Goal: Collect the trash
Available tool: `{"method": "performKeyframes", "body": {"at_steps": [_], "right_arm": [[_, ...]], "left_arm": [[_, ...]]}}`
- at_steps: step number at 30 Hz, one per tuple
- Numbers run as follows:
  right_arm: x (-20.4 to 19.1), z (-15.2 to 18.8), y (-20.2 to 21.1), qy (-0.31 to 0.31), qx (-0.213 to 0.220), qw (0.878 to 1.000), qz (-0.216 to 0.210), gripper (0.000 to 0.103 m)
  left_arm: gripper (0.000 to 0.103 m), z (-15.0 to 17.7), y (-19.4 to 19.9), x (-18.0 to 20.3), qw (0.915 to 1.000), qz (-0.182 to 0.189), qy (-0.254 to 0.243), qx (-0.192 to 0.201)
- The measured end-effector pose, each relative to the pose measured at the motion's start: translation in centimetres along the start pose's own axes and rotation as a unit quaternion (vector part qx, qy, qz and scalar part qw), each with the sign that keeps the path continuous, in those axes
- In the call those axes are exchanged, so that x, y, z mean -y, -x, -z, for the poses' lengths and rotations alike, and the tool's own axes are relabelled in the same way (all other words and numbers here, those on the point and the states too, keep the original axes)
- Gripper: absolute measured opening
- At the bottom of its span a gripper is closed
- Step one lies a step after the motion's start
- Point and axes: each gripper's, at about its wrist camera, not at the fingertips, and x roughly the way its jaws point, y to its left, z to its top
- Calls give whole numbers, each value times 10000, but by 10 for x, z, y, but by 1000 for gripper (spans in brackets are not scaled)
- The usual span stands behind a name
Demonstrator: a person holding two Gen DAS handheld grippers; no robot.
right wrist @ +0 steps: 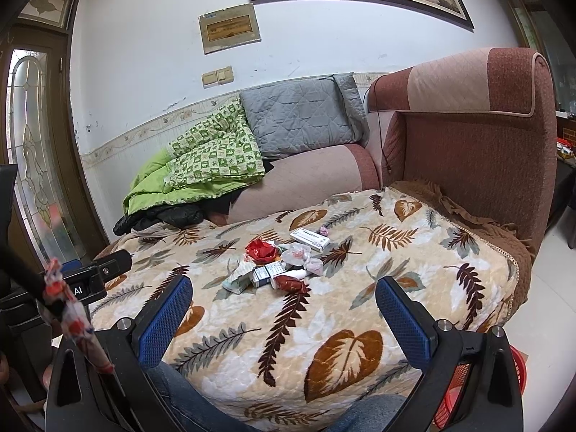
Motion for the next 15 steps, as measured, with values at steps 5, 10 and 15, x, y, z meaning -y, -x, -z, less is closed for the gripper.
{"method": "performKeyframes", "body": {"at_steps": [5, 10, 15], "right_arm": [[1, 0, 0, 4, -3, 10000, 3, 103], [2, 0, 0, 14, 3, 10000, 6, 103], [1, 0, 0, 29, 7, 10000, 13, 103]], "left_arm": [[97, 0, 0, 0, 10000, 1, 1, 3], [97, 0, 0, 0, 10000, 0, -2, 2], [97, 0, 0, 0, 10000, 1, 1, 4]]}}
